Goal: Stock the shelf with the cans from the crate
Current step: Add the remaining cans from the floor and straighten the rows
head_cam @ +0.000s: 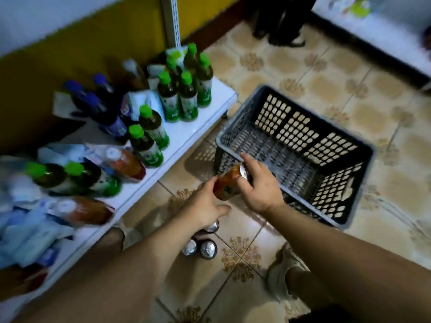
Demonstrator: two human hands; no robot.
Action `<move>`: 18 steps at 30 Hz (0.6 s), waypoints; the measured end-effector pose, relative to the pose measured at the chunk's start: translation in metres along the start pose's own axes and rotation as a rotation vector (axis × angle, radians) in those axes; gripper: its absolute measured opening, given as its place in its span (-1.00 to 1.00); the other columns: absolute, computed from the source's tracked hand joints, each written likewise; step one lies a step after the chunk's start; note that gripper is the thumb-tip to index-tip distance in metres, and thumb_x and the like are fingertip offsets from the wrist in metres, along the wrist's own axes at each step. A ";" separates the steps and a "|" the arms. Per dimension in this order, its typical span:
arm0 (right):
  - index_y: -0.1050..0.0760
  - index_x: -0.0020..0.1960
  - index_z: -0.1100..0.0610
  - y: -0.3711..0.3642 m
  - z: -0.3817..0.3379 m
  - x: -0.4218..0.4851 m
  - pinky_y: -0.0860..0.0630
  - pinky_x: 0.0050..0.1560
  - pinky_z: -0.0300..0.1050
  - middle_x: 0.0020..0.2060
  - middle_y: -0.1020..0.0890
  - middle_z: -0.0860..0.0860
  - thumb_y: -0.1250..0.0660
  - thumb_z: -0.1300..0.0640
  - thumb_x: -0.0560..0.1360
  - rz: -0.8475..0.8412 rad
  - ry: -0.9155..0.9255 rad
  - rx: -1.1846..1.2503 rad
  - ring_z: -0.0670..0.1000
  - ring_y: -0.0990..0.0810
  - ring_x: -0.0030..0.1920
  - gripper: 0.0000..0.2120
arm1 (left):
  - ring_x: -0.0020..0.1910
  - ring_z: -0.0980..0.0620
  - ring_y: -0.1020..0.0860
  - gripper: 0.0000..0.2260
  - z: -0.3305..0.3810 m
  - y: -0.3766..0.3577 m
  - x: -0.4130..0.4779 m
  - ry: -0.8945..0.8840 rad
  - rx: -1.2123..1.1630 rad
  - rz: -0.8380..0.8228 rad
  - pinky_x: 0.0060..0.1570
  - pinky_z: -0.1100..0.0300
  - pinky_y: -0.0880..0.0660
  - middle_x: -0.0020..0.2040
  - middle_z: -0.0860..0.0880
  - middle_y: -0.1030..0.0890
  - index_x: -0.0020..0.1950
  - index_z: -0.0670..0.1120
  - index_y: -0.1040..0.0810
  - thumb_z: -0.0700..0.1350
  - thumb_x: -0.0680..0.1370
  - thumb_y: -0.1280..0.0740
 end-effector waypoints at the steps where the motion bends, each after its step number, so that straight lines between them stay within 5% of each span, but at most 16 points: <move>1: -0.19 0.52 -0.02 0.016 -0.022 -0.006 -0.34 0.26 -0.06 0.36 -0.43 0.10 -0.09 -0.26 0.45 0.050 0.027 0.045 0.12 -0.41 0.32 -0.30 | 0.19 -0.04 -0.54 -0.15 0.012 0.016 -0.012 -0.040 -0.032 0.052 0.19 -0.05 -0.49 0.28 0.02 -0.50 0.37 0.29 -0.13 0.19 0.15 -0.44; 7: -0.38 0.38 -0.02 0.092 -0.154 -0.050 -0.48 0.16 -0.04 0.22 -0.56 0.05 -0.31 -0.20 0.48 0.283 0.150 0.250 0.04 -0.53 0.15 -0.47 | 0.31 0.05 -0.39 -0.17 0.080 0.112 -0.114 -0.282 -0.049 0.312 0.34 0.08 -0.34 0.36 0.04 -0.37 0.50 0.04 -0.16 0.00 0.33 -0.50; 12: -0.48 0.25 -0.05 0.127 -0.269 -0.095 -0.52 0.06 -0.09 0.07 -0.61 -0.04 -0.32 -0.32 0.38 0.338 0.323 0.348 -0.02 -0.58 0.05 -0.46 | 0.10 0.09 -0.49 -0.37 0.115 0.186 -0.216 -0.419 -0.120 0.571 0.07 0.35 -0.42 0.14 0.06 -0.50 0.34 0.02 -0.33 -0.15 0.35 -0.53; 15: -0.47 0.27 -0.01 0.129 -0.336 -0.128 -0.49 0.08 -0.10 0.11 -0.60 0.01 -0.33 -0.30 0.42 0.339 0.447 0.351 0.03 -0.57 0.11 -0.46 | 0.07 0.04 -0.56 -0.49 0.115 0.228 -0.272 -0.463 -0.223 0.709 0.13 0.13 -0.50 0.06 0.03 -0.57 0.16 0.05 -0.38 -0.17 0.33 -0.54; 18: -0.31 0.40 0.01 0.112 -0.391 -0.158 -0.40 0.06 -0.15 0.17 -0.52 -0.02 -0.31 -0.25 0.47 0.211 0.574 0.315 0.01 -0.51 0.15 -0.39 | 0.02 0.07 -0.56 -0.55 0.101 0.264 -0.323 -0.466 -0.301 0.811 0.06 0.19 -0.47 -0.02 0.11 -0.55 0.15 0.02 -0.41 -0.22 0.38 -0.51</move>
Point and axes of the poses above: each hand's wrist, its own x-axis towards the middle knuckle, its own y-axis out of the back of the hand, z = x × y, the point moved 5 cm from there along x, towards the middle knuckle
